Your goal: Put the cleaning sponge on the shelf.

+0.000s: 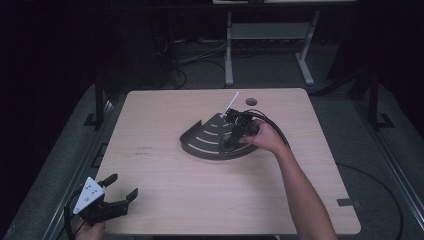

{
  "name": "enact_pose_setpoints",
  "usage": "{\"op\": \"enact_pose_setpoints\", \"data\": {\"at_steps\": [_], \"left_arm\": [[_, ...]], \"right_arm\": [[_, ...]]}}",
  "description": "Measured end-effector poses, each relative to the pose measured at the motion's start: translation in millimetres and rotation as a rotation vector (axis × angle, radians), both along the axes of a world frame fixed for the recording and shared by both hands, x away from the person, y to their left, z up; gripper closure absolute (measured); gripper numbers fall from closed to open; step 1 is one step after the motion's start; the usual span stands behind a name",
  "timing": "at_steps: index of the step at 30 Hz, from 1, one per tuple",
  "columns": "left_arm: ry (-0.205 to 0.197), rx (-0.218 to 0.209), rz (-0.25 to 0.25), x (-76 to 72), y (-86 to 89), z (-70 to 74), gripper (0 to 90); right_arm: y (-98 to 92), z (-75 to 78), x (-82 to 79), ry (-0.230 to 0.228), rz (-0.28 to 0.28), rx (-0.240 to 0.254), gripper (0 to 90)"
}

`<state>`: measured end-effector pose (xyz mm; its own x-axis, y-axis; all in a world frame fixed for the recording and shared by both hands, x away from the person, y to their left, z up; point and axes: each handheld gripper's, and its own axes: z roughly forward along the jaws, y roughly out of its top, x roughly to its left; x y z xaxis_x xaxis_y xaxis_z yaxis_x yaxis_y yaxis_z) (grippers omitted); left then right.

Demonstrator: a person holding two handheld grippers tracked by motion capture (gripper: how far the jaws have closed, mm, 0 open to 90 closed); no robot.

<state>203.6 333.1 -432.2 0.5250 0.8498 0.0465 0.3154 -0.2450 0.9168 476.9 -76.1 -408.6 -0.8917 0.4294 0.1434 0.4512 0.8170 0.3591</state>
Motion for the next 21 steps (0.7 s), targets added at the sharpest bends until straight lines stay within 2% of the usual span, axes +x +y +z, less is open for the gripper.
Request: {"op": "enact_pose_setpoints", "data": {"at_steps": [13,21], "left_arm": [[-0.002,-0.002,0.004,0.0,0.9,0.2,13.3],[-0.002,0.000,0.002,-0.5,0.8,0.3,13.3]], "right_arm": [[-3.0,3.7,-4.0,0.006,0.004,-0.004,21.0],[-5.8,10.7,-10.4,-0.007,0.009,-0.006,20.9]]}}
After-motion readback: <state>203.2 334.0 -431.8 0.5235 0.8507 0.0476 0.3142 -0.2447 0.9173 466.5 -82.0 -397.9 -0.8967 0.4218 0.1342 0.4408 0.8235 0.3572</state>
